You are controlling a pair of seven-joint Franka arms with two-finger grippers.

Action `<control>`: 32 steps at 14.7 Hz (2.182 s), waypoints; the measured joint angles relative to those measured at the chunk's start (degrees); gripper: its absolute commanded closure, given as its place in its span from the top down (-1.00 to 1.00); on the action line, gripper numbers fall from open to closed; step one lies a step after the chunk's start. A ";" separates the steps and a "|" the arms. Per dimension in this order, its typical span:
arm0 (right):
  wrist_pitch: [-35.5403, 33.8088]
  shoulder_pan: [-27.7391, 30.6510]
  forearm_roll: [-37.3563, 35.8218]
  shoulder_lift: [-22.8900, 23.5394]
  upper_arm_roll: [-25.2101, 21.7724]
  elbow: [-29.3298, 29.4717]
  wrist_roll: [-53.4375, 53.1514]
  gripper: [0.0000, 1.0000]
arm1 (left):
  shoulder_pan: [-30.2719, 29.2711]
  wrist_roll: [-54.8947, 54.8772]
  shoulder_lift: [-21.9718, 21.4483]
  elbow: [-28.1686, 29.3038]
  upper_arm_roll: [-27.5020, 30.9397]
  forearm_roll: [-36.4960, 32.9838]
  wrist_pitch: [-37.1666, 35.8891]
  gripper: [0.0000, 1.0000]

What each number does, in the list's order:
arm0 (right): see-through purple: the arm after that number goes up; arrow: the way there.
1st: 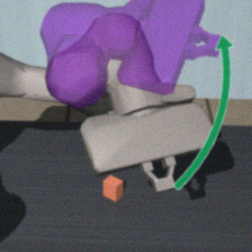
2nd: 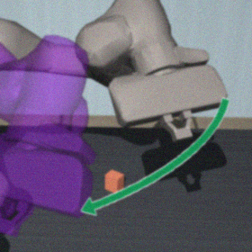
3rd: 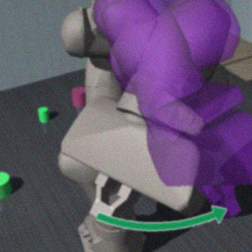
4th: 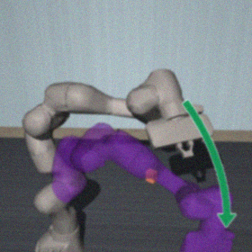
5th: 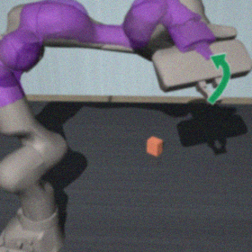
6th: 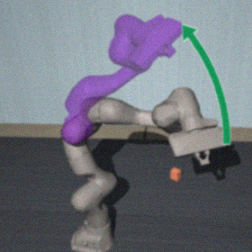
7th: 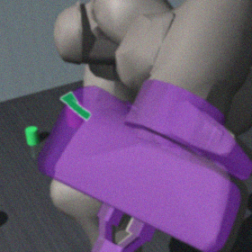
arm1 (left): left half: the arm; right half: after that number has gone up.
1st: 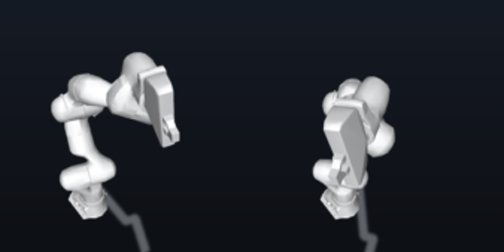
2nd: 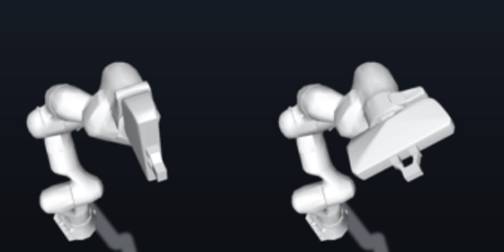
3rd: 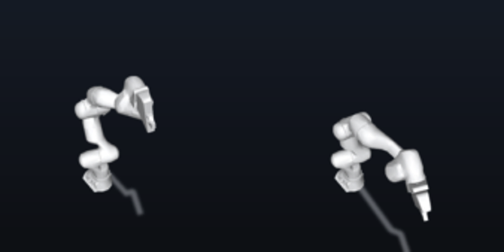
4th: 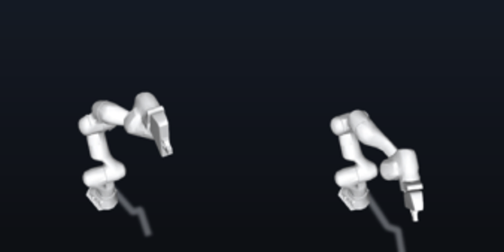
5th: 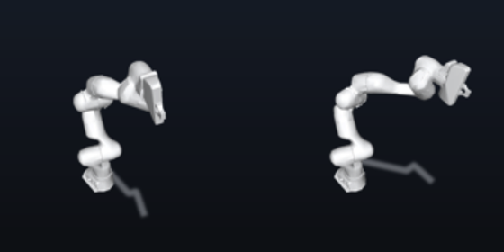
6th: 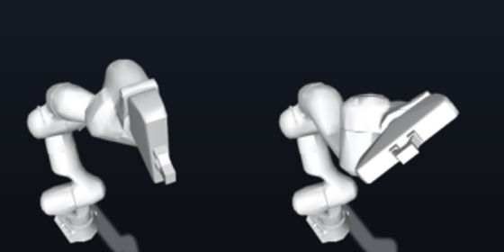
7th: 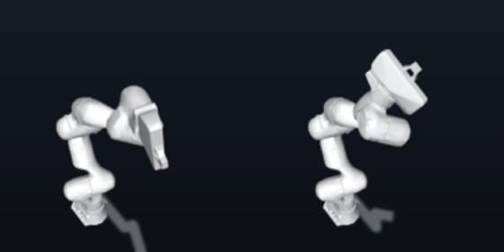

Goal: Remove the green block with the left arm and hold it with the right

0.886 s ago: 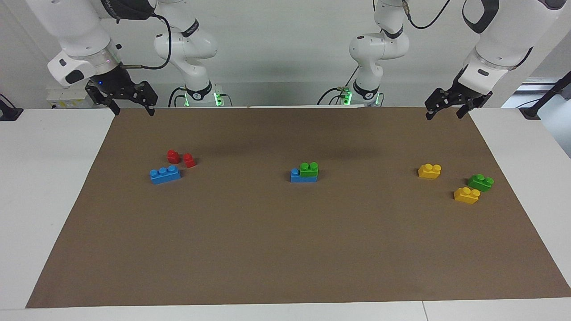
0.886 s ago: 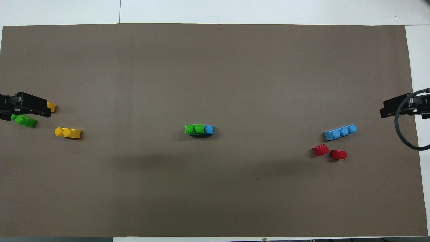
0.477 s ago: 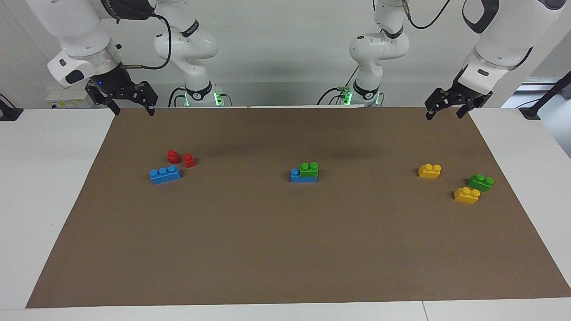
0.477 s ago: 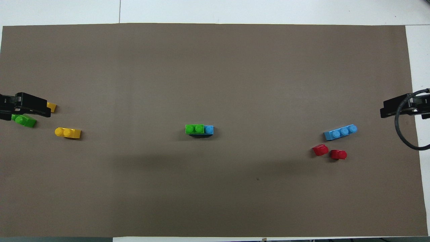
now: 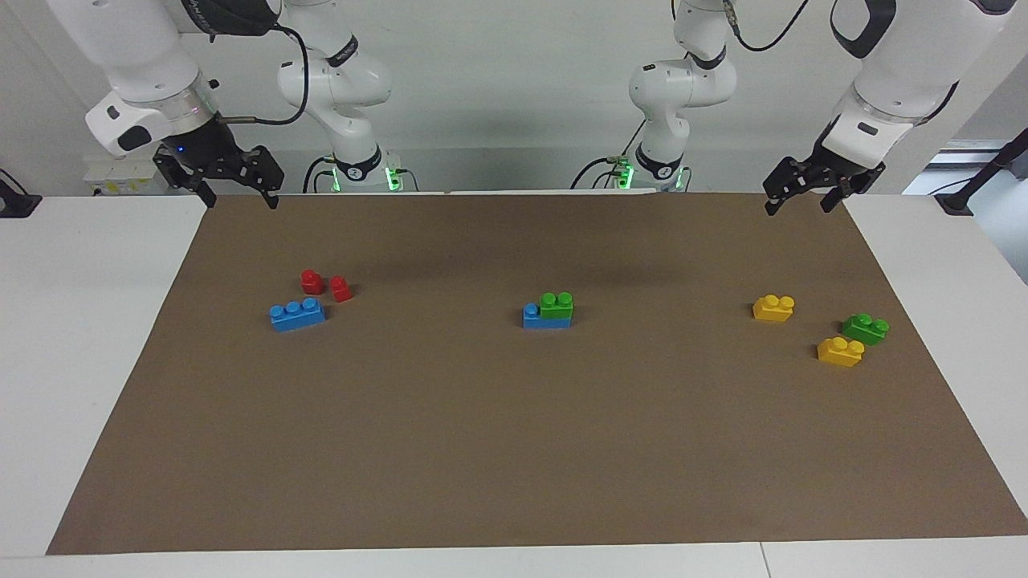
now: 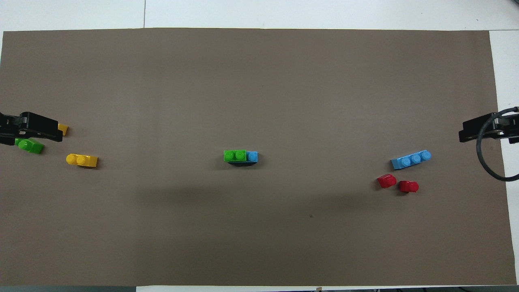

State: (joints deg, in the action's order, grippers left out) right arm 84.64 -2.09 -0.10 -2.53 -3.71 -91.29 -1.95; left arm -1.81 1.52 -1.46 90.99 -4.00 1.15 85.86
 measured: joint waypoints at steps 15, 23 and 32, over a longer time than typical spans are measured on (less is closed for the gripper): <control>8.31 -3.65 0.28 0.25 1.04 -2.70 -27.83 0.96 | 0.65 3.61 -0.77 1.81 -0.31 0.00 -0.04 1.00; 13.49 -6.06 14.24 6.49 1.19 -4.10 -63.42 0.96 | 7.12 38.30 -1.85 4.47 -0.71 0.36 2.70 1.00; 22.94 -9.86 26.59 10.82 1.23 -10.44 -80.78 0.96 | 16.82 80.64 -4.92 12.71 -0.97 0.39 13.00 1.00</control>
State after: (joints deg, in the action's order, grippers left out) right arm 107.58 -11.95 26.48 8.29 -2.48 -101.73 -82.73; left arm 15.02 82.17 -6.38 103.71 -4.97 1.54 98.86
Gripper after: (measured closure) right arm 0.000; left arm 0.000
